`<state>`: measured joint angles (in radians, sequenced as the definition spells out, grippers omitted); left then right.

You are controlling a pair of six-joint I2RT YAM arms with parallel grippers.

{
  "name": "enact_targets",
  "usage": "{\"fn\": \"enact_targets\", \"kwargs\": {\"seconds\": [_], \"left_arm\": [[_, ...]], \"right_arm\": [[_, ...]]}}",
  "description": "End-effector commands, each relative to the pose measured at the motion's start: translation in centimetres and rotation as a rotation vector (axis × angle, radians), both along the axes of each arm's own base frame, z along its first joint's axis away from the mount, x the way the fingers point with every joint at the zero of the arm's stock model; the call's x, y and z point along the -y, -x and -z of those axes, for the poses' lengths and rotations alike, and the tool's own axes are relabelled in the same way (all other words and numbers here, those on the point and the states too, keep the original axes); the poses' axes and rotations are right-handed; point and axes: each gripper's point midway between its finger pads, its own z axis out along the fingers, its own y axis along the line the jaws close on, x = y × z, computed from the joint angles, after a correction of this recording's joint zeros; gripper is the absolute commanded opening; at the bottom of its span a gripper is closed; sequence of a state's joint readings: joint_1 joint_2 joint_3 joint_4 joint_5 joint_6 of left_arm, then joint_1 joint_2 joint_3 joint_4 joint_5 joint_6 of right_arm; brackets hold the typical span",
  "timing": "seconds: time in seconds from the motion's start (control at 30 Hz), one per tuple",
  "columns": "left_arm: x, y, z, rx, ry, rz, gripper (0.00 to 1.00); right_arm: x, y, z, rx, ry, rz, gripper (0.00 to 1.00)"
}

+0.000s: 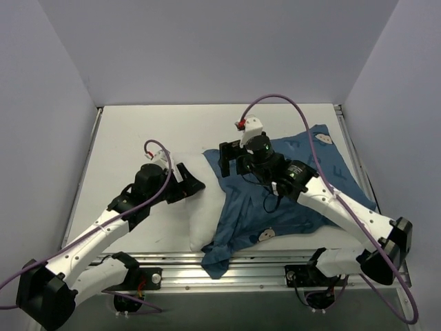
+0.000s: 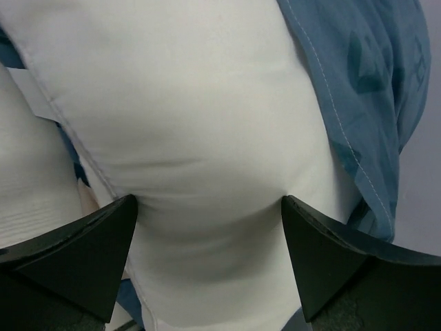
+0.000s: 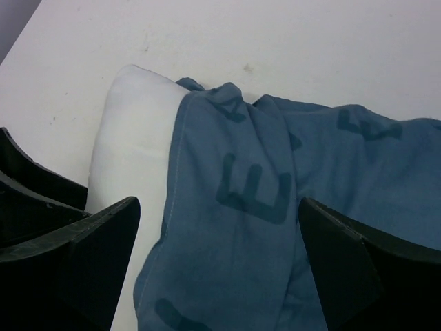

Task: Remove the pillowcase from the pillow

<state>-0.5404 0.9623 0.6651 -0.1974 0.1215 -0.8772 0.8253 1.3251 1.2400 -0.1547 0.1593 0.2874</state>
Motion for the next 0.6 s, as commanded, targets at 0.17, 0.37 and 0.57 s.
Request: {"fn": "enact_targets", "kwargs": {"seconds": [0.17,0.37,0.57], "left_arm": [[4.3,-1.2,-0.4,0.009,0.035,0.12,0.9],[2.4,-2.5,-2.7,0.064,-0.02,0.033,0.02],[-6.3,-4.4,-6.5,0.114,-0.116,-0.247,0.02]], "right_arm": [[3.0,3.5,7.8,-0.185,0.069,0.059,0.92],[4.4,2.2,12.1,-0.217,0.181,0.136,0.32],[9.9,-2.2,12.4,-0.198,0.246,0.358,0.0]]}}
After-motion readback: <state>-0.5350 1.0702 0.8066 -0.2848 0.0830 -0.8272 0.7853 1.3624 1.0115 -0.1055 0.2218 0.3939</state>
